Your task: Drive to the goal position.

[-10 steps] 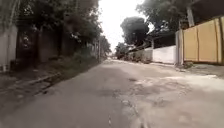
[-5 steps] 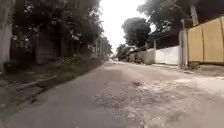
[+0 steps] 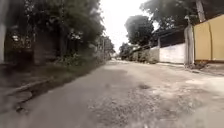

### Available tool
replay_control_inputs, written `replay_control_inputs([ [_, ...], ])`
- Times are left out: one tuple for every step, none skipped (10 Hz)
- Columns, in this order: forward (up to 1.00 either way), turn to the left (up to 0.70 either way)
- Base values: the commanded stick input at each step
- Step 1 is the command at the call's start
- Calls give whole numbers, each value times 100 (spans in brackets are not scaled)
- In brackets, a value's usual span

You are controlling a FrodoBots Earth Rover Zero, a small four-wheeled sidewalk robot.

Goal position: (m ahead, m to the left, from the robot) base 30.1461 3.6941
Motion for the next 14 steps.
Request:
replay_control_inputs([
  [70,-35],
  [70,-35],
  [70,-33],
  [70,-3],
  [70,5],
  [70,0],
  [70,2],
  [70,1],
  [70,0],
  [70,0],
  [70,0],
  [70,0],
  [70,1],
  [70,3],
])
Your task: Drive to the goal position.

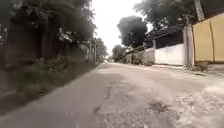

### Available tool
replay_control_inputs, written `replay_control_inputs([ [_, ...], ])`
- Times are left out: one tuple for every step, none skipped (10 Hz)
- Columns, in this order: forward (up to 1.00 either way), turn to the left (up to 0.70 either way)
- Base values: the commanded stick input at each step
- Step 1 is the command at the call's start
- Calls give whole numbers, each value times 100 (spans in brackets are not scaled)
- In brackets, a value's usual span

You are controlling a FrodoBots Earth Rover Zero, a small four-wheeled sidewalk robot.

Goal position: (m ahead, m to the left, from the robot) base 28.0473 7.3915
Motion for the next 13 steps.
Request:
replay_control_inputs([
  [70,1],
  [70,0],
  [70,0],
  [70,0],
  [70,15],
  [70,8],
  [70,-8],
  [70,-35],
  [70,-30],
  [70,0],
  [70,13],
  [70,0],
  [70,0],
])
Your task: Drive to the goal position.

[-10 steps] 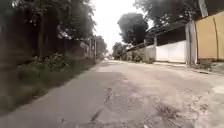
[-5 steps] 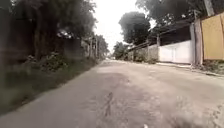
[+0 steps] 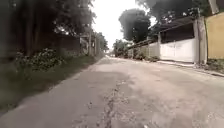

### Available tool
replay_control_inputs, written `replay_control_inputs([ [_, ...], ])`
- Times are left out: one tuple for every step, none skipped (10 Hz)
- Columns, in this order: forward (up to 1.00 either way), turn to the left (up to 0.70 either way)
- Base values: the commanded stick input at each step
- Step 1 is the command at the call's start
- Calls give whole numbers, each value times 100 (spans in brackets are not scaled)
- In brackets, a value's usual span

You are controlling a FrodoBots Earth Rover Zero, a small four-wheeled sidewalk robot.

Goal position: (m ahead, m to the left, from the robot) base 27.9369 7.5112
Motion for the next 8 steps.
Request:
replay_control_inputs([
  [70,0],
  [70,0],
  [70,0],
  [70,0],
  [70,0],
  [70,0],
  [70,0],
  [70,0],
])
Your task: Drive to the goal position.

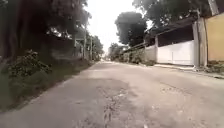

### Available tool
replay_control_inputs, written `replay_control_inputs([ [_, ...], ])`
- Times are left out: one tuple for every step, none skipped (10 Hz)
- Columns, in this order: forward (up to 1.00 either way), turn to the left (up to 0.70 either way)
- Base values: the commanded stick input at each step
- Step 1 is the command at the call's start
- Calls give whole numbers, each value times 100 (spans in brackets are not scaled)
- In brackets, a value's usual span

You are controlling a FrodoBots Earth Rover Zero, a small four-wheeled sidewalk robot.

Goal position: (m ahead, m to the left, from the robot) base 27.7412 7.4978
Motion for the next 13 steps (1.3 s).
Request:
replay_control_inputs([
  [70,0],
  [70,0],
  [70,0],
  [70,0],
  [70,2],
  [70,4],
  [70,4],
  [70,5],
  [70,5],
  [70,4],
  [70,2],
  [70,10],
  [70,9],
])
